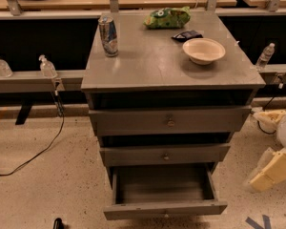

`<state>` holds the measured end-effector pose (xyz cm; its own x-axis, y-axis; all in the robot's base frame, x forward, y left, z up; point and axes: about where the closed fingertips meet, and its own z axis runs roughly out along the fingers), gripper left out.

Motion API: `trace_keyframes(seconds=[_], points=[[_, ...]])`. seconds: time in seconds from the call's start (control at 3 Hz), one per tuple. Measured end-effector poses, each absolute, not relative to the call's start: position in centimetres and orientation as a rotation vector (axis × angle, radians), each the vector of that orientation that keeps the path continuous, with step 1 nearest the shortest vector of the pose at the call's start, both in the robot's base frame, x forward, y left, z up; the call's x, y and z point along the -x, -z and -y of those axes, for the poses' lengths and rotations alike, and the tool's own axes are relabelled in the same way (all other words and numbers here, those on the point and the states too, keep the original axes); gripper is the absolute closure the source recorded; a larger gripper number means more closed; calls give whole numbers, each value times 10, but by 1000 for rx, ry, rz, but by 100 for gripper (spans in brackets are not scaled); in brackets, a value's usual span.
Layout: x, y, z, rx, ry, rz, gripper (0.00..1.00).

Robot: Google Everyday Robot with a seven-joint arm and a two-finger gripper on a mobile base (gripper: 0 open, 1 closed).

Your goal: Close bottom drawer

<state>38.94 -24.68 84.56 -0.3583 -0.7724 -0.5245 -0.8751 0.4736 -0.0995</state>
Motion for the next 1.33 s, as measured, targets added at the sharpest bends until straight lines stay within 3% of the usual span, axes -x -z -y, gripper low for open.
trace_keyframes(seconds=[0.33,1.0,1.33], points=[[-390,-838,244,1379,-308,-2231,0],[-368,-696,224,1351,-770,-2118,0],[-366,-675,222,1363,-823,-2087,0]])
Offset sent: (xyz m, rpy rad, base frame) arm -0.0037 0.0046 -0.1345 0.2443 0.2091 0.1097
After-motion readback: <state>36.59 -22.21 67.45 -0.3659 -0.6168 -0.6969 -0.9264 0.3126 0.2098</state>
